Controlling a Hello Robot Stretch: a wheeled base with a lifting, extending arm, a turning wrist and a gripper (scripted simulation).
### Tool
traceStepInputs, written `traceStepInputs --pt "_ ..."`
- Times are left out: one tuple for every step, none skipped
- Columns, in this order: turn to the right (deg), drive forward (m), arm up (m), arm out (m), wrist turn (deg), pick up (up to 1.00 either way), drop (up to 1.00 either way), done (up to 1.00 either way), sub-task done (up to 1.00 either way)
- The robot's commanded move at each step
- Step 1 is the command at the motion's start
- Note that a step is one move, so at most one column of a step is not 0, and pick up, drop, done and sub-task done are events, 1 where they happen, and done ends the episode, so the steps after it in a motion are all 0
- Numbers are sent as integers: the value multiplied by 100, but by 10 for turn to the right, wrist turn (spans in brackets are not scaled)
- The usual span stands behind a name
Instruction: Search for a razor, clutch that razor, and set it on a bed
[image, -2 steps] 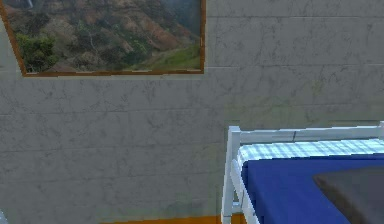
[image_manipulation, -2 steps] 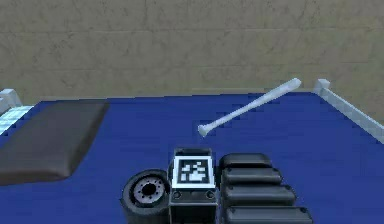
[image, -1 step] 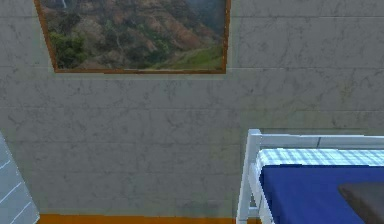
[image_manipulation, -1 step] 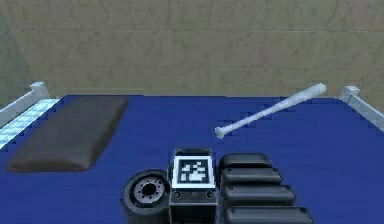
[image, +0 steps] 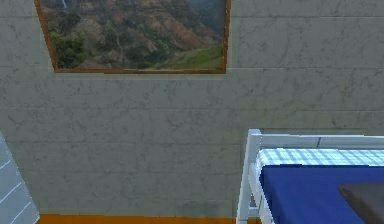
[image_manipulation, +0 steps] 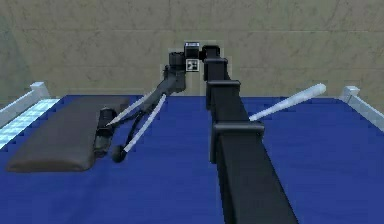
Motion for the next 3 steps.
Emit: traceStepInputs --pt "0 0 0 0 450 0 0 0 0" --pt "0 0 0 0 450 0 0 0 0" --pt "0 0 0 0 450 0 0 0 0"
